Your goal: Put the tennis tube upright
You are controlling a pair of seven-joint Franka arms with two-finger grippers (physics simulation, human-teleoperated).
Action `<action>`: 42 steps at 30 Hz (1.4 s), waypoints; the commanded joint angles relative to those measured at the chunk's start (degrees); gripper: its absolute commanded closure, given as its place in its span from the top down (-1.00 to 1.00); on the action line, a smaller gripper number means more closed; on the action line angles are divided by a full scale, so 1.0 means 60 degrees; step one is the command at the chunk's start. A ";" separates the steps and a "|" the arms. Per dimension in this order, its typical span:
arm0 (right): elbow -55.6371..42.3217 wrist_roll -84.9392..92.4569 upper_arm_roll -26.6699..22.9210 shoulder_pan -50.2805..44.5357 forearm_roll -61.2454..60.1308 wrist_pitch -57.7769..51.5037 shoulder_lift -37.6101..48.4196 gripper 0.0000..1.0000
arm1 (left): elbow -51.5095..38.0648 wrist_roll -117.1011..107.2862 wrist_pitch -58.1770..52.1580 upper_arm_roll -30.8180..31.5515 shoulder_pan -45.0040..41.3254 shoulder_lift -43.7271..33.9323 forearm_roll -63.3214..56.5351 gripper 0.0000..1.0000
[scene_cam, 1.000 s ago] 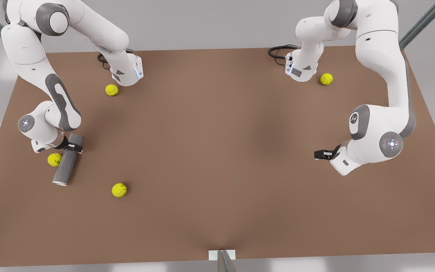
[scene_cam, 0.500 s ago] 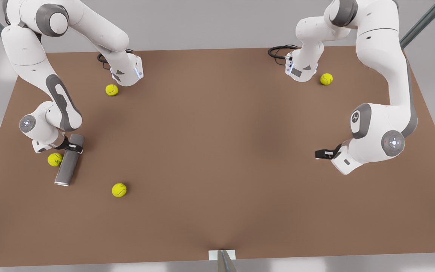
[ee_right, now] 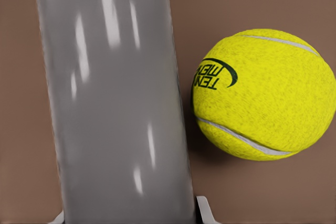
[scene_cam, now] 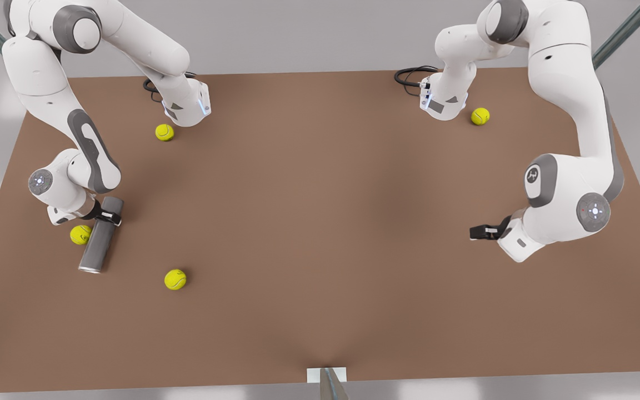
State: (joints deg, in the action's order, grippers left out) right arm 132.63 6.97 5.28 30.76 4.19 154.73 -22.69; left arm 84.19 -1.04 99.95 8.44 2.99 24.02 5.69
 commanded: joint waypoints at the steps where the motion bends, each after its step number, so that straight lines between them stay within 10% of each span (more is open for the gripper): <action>1: 0.0000 -0.0005 -0.0001 0.0000 0.0006 -0.0008 0.0003 0.56 | 0.0001 0.0012 -0.0018 0.0000 0.0015 -0.0004 0.0384 0.99; 19: 0.0073 0.0112 0.0556 0.0029 -0.0024 -0.1209 0.1204 0.55 | -0.0014 -0.0061 -0.0209 0.0029 0.0542 0.0054 0.2655 0.99; 32: -0.0469 0.0039 0.4408 -0.0249 -0.0317 -0.1707 0.1717 0.55 | -0.0028 -0.0149 0.0040 0.0029 0.0542 0.0127 0.3123 0.99; 42: -0.1655 0.0712 0.4379 -0.4336 -0.0112 -0.1663 0.0853 0.55 | -0.0014 -0.0339 0.0187 0.0044 0.0557 0.0171 0.3153 0.99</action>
State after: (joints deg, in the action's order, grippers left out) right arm 122.44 12.14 31.56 3.72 5.29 144.96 -18.31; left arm 84.06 -3.08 100.99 8.70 6.44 24.97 24.50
